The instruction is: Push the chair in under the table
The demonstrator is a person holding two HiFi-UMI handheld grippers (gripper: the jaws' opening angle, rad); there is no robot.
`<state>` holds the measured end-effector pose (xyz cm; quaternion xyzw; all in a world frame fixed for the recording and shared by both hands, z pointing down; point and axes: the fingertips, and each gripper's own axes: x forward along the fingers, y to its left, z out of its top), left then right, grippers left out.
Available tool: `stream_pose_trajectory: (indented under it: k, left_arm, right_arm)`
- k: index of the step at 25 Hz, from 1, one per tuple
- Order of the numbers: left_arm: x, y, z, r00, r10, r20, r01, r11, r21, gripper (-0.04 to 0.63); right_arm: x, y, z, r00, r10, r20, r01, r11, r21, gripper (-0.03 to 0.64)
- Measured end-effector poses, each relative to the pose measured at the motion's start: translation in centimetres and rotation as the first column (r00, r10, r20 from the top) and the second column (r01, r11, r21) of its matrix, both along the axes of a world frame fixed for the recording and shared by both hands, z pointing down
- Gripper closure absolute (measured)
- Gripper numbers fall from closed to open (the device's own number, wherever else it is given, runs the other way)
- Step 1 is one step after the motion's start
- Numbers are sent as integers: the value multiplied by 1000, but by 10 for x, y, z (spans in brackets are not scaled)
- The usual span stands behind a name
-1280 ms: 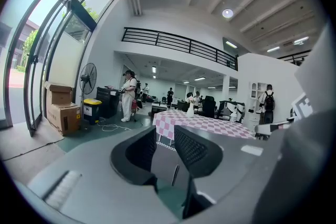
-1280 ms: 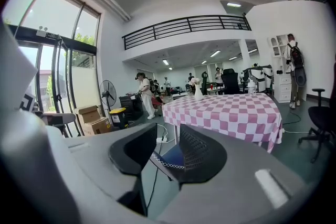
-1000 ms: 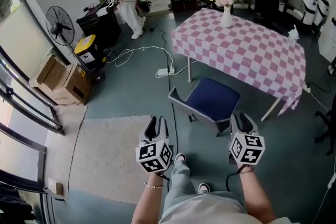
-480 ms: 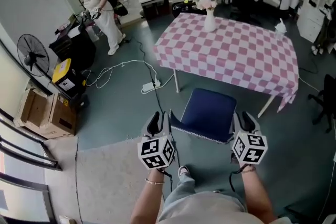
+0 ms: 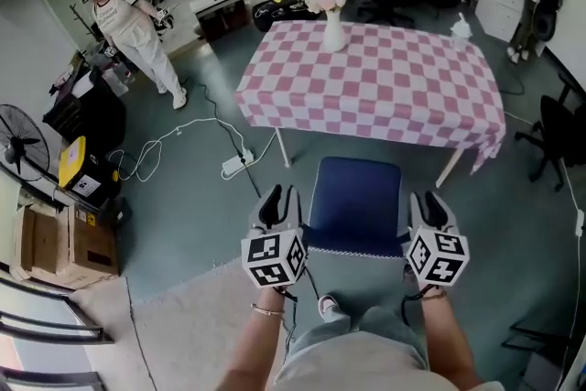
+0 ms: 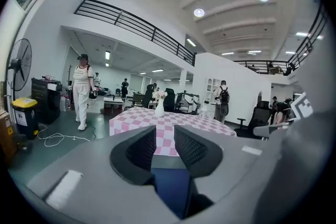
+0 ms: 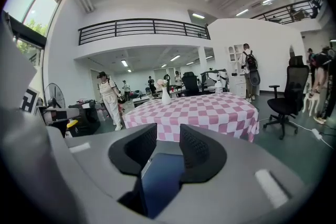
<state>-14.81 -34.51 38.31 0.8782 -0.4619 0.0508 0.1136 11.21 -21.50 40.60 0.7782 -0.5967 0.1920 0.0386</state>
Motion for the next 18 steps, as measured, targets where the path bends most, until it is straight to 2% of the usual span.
stream_pose_trajectory:
  k: [6,13,15,18]
  left_arm:
    - [15,-9,17,999,29,20,-29,999,-35,485]
    - [23,-9,17,998,46,41,-45,998,-34,485]
    - [25,-6,17,996,76,51,-74,997,-37,485]
    - [33,5,23,979,178,102,-173,983,-54,482]
  right_arm:
    - [4,-4,16,1000,7,19,-6,999,-36,498]
    - [7,-14,17,999,-32,24,32,999,-36,497]
    - [4,-14,17,998,-52,21,52,998,-38,497]
    - [-3,-12,20,994,-105,18,106,993,-55,497]
